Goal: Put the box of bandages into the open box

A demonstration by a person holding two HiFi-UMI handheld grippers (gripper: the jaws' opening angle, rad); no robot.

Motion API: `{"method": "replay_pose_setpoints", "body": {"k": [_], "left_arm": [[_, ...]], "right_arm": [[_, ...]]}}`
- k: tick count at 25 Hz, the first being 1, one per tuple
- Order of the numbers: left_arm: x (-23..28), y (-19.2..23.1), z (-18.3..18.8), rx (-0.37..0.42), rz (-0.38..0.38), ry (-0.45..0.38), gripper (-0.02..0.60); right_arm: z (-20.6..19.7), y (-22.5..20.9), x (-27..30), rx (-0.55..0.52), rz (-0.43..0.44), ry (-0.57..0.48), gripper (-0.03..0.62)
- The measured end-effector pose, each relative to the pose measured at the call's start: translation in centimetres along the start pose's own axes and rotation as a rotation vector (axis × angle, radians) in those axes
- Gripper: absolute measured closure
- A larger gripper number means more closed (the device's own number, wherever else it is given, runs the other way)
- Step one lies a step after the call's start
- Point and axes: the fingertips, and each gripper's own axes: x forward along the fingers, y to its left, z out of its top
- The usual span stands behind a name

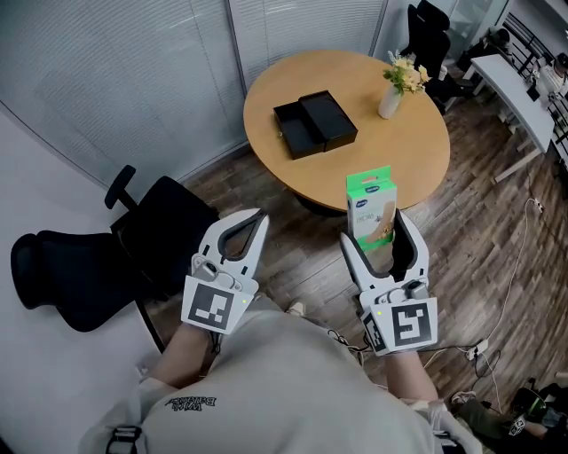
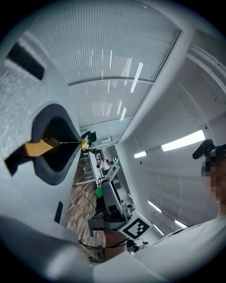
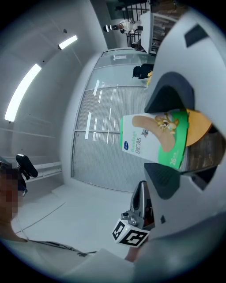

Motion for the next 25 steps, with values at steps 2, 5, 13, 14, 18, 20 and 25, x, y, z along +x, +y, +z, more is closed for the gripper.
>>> {"method": "replay_pose_setpoints", "body": {"k": [2, 5, 13, 14, 18, 20, 25], "left_arm": [[0.2, -0.2, 0.0, 0.001, -0.001, 0.003, 0.558], [0.4, -0.6, 0.1, 0.017, -0.002, 0.014, 0.558], [0.9, -1.6, 0.2, 0.116, -0.020, 0.031, 0.558], [0.9, -1.8, 0.3, 0.115, -0.023, 0.028, 0.558], [1.3, -2.3, 0.2, 0.099, -0.028, 0.023, 0.558], [1.4, -2.2, 0.0, 0.086, -0.027, 0.020, 0.558], [1.5, -2.8, 0.0, 0.080, -0.029, 0.037, 0.558]], "right_arm": [[-0.3, -0.3, 0.0, 0.006, 0.002, 0.000, 0.224], [-0.7, -0.7, 0.1, 0.024, 0.007, 0.004, 0.224], [-1.6, -1.2, 0.4, 0.088, 0.031, 0.006, 0.224], [-1.7, -1.2, 0.4, 0.085, 0.034, 0.008, 0.224], [-1.9, -1.4, 0.5, 0.071, 0.046, 0.015, 0.224], [-2.0, -1.3, 0.7, 0.071, 0.046, 0.019, 0.224], [-1.9, -1.5, 0.3, 0.080, 0.063, 0.021, 0.224]]}}
